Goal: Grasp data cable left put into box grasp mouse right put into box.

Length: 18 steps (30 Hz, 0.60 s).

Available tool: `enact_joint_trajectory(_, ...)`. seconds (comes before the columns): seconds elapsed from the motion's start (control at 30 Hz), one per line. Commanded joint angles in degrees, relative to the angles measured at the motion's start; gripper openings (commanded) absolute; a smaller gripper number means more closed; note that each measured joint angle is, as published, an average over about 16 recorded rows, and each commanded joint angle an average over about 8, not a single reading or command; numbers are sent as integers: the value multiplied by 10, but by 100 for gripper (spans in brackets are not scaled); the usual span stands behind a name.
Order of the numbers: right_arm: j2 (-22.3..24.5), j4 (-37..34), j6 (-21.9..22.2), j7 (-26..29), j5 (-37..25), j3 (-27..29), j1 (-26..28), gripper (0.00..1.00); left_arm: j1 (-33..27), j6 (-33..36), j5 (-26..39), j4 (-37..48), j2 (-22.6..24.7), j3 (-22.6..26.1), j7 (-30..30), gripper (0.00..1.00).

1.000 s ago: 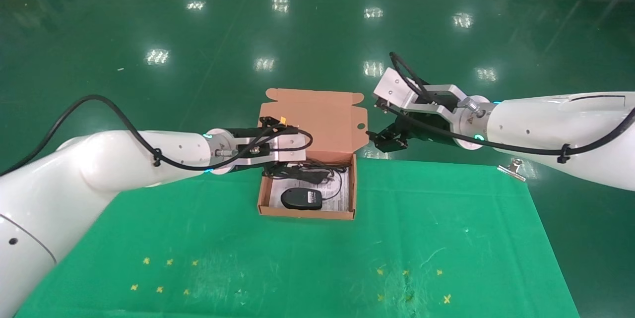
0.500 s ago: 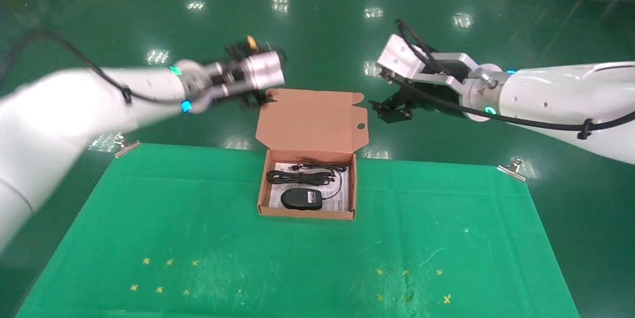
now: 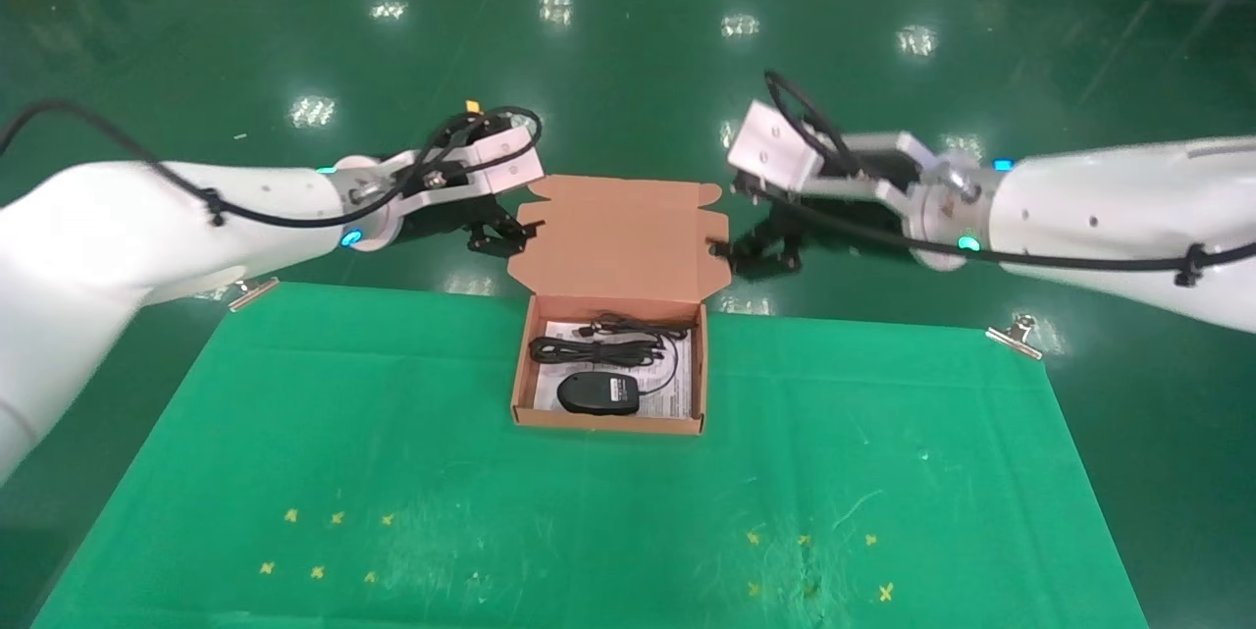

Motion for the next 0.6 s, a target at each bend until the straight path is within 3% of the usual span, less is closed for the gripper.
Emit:
enact_joint_trajectory(0.03, 6, 3, -17, -11, 18, 19, -13, 100, 13, 20, -20, -16, -14, -13, -5, 100)
enact_joint_trajectory(0.6, 59, 24, -172, -98, 184, 189, -137, 100, 120, 185, -185, -145, -129, -125, -42, 100)
